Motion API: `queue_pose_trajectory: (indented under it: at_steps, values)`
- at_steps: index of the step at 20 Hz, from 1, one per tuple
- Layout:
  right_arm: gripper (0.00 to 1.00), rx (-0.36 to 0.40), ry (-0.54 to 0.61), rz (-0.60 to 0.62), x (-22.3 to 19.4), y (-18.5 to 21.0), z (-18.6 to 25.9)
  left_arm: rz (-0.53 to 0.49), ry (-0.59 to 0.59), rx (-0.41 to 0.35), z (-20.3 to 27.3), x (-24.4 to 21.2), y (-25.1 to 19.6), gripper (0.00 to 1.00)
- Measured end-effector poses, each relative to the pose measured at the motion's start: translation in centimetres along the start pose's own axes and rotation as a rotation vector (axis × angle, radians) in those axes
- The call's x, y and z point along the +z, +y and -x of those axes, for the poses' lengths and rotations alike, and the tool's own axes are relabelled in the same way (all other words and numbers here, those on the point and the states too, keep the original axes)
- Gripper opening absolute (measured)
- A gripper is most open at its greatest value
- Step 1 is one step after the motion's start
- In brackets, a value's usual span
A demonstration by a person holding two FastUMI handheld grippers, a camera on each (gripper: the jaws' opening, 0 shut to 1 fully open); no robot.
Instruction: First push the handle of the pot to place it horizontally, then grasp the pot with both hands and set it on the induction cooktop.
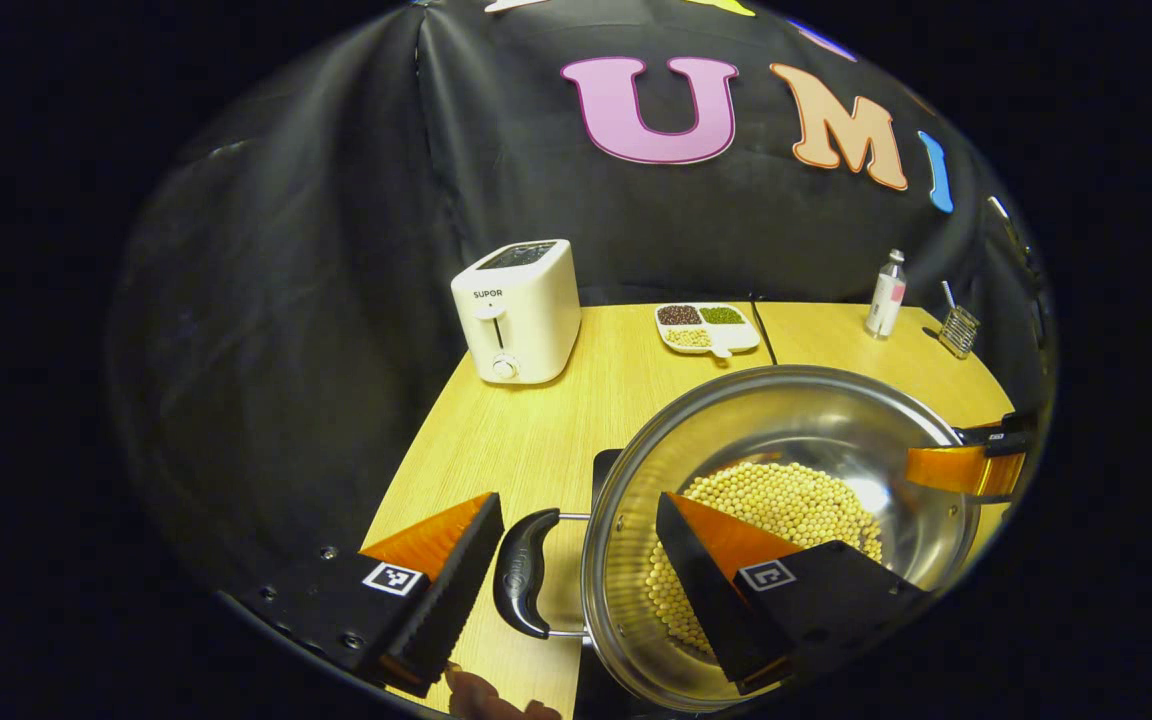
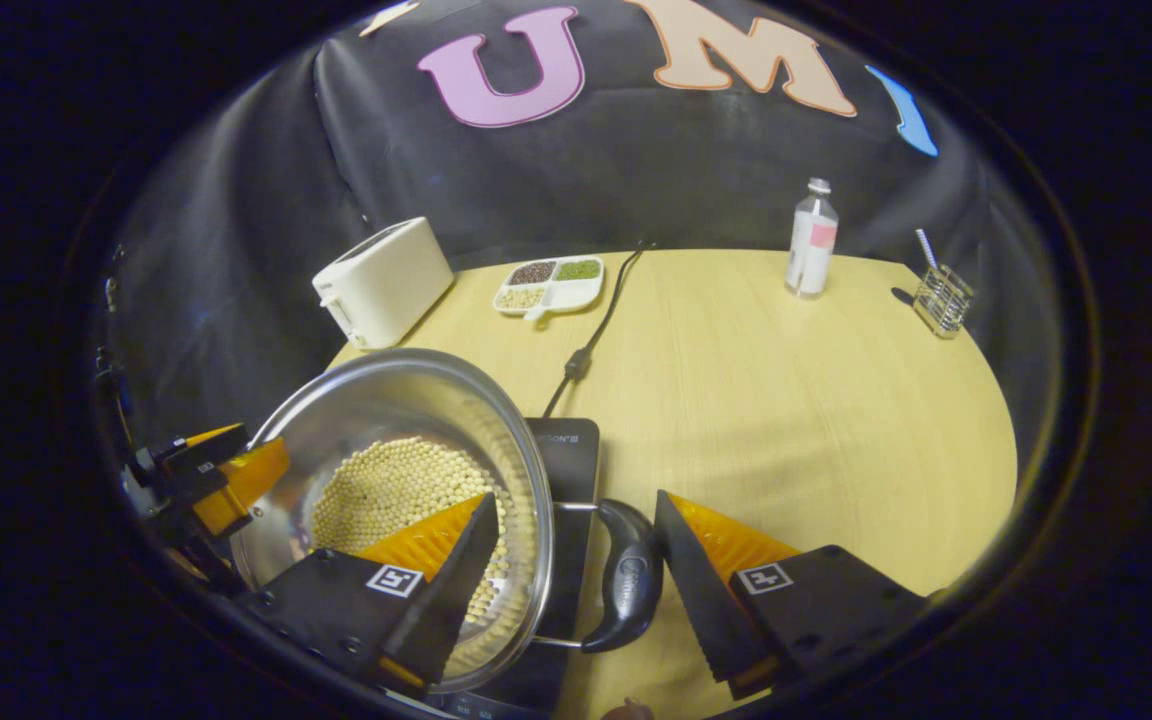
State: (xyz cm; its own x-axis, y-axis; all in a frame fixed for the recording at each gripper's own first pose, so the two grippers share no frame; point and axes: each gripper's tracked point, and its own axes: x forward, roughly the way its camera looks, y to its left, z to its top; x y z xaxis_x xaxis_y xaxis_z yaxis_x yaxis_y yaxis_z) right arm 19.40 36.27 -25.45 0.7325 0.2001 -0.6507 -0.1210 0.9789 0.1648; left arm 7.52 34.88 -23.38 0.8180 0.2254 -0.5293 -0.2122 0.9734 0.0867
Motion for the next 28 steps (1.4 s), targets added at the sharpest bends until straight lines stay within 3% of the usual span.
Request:
queue_pose_trajectory:
  at_steps: [8,13,21,28]
  values:
    - [0.95,0.013,-0.05,-0.028,1.7,-0.3,1.5,-0.018,-0.051,0.032,1.1,1.4,0.3,1.0]
    - [0.95,0.036,-0.19,-0.003,6.2,-0.5,5.1,-0.043,-0.15,0.077,4.0,4.8,0.2,1.0]
    - [0.96,0.052,-0.471,0.129,12.4,-3.0,15.1,-0.055,-0.397,-0.05,12.0,13.0,-8.5,0.98]
    - [0.94,0.026,-0.572,0.069,14.3,-11.8,22.7,0.062,-0.427,-0.228,16.4,14.6,-20.5,0.98]
